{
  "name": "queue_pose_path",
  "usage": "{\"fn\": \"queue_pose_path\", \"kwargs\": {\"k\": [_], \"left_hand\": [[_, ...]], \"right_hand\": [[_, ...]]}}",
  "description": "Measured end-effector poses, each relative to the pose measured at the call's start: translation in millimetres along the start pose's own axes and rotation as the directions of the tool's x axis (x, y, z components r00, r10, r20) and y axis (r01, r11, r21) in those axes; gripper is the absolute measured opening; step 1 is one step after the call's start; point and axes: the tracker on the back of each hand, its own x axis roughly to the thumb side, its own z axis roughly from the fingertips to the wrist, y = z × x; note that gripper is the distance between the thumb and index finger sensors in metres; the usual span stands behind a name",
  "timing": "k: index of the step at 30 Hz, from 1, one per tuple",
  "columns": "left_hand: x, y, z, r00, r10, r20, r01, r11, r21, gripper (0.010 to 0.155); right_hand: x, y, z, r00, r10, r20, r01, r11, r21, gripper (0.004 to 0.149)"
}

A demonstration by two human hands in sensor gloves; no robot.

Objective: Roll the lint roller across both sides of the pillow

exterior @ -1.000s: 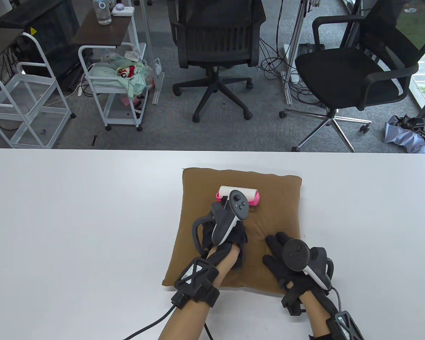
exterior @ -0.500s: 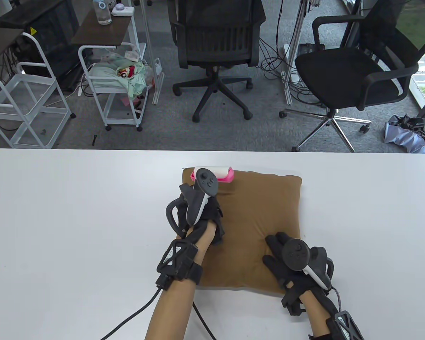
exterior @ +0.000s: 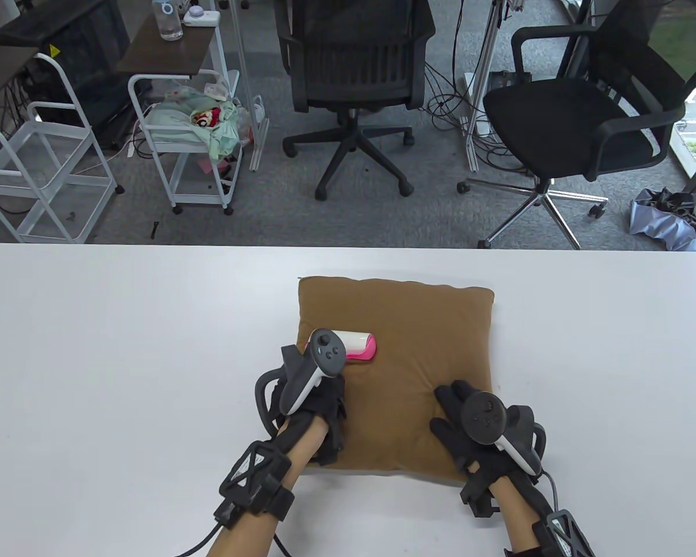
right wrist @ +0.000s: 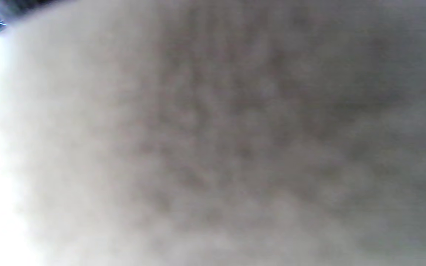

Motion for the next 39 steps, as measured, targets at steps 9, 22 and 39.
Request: {"fn": "queue_pose_path", "kwargs": {"k": [9, 22, 39], "left_hand": [[-38, 0, 63, 0.999, -0.002, 0.045, 0.007, 0.993, -0.114, 0.064], [-62, 3, 82, 0.999, 0.043, 0.016, -0.039, 0.984, -0.171, 0.064], [0, 11, -42, 0.996, 0.057, -0.076, -0.056, 0.998, 0.013, 0.063]], "right_hand": [[0, 1, 1, 1.000, 0.002, 0.000, -0.002, 1.000, 0.001, 0.061], [-1, 2, 1, 1.000, -0.016, -0.001, 0.016, 1.000, 0.024, 0.060], [-2, 3, -1, 0.999, -0.033, -0.012, 0.034, 0.998, 0.057, 0.059]]}}
